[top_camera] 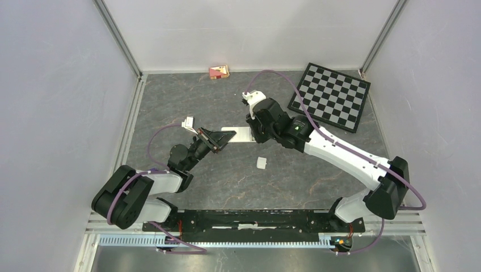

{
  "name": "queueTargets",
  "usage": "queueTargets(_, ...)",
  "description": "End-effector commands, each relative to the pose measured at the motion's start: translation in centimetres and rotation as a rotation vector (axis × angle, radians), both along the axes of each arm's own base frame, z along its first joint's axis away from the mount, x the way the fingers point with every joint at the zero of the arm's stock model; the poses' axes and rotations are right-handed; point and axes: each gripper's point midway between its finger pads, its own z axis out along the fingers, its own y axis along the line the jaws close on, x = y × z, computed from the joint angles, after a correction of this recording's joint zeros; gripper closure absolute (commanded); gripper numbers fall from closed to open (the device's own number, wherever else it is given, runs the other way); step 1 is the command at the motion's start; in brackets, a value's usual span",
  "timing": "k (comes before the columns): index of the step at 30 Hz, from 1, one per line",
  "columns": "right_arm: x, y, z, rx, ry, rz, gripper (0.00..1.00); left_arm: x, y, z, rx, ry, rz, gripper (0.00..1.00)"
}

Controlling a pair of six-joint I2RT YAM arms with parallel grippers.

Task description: Load the batteries into the remote control

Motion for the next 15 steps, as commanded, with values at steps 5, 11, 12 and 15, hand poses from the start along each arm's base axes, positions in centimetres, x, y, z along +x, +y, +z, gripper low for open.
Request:
queueTargets(5,0.6,0.5,0.0,0.007,0.005,-0.039,0.70,-0.5,-0.2,3.3,-0.042,-0.147,-0.019,0.98)
queueTargets(11,0.4,0.5,-1.3,0.029,0.037,-0.075,0.78,-1.2,0.2,4.7,-0.073,-0.199,-0.020,0.98)
queueTargets(12,0.3,0.6,-1.4,0.036,0.044,-0.073,0.81,-1.2,0.2,5.0,-0.078,-0.204,-0.019,0.98)
queueTargets(15,-0.1,0.9,-1.4,0.056,0.059,-0.065,0.85,-1.2,0.3,5.4,-0.086,-0.212,-0.017,0.98)
